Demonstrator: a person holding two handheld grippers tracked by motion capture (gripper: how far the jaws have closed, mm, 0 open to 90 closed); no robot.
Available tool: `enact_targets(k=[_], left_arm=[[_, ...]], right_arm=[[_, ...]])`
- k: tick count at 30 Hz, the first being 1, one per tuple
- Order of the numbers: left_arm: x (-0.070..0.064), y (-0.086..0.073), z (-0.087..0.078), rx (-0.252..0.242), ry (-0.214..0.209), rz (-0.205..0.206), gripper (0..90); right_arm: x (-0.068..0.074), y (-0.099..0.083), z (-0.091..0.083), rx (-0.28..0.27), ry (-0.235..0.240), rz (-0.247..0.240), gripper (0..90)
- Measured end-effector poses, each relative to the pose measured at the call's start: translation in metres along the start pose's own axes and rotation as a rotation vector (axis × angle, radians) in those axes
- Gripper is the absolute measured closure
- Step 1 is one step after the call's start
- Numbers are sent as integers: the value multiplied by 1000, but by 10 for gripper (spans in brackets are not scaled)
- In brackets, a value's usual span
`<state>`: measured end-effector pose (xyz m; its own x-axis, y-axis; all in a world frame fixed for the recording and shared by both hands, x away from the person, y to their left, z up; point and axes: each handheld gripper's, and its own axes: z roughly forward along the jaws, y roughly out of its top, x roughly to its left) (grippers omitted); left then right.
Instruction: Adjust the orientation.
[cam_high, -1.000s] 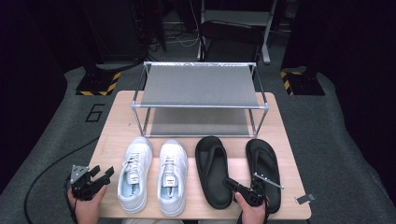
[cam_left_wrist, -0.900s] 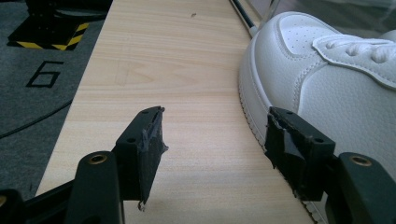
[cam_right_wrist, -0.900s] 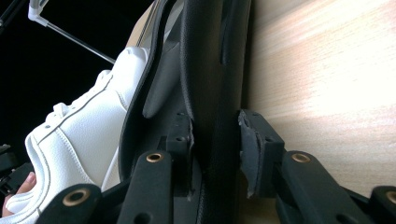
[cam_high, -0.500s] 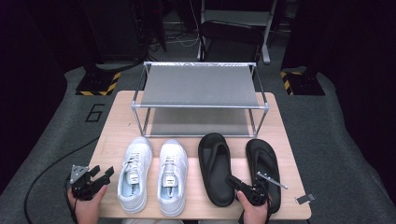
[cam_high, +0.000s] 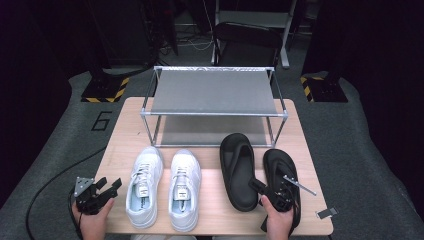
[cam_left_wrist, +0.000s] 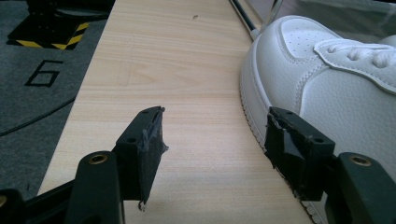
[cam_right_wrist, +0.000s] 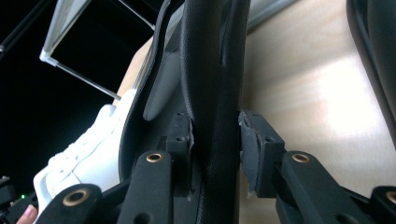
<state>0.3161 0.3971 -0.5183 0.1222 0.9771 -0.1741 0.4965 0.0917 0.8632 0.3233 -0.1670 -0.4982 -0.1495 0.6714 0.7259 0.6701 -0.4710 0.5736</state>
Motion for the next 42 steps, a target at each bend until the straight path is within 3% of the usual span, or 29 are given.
enact_targets(k=[10, 21, 25, 33, 35, 36, 42], left_arm=[[2, 0, 0, -1, 3, -9, 371], [3, 0, 1, -9, 3, -20, 372], [4, 0, 2, -14, -3, -18, 372], [8, 0, -4, -10, -5, -33, 372], [9, -1, -4, -37, 2, -41, 372], [10, 0, -5, -23, -2, -45, 372], [9, -1, -7, -32, 4, -49, 372]], right_arm=[[14, 25, 10, -13, 17, -21, 663], [24, 40, 33, -15, 27, 12, 664], [29, 41, 42, -29, 32, -2, 664], [39, 39, 72, -19, 51, 22, 664], [44, 37, 80, -13, 41, 0, 664], [44, 36, 83, -10, 41, -15, 664], [45, 34, 101, 2, 31, -7, 664]])
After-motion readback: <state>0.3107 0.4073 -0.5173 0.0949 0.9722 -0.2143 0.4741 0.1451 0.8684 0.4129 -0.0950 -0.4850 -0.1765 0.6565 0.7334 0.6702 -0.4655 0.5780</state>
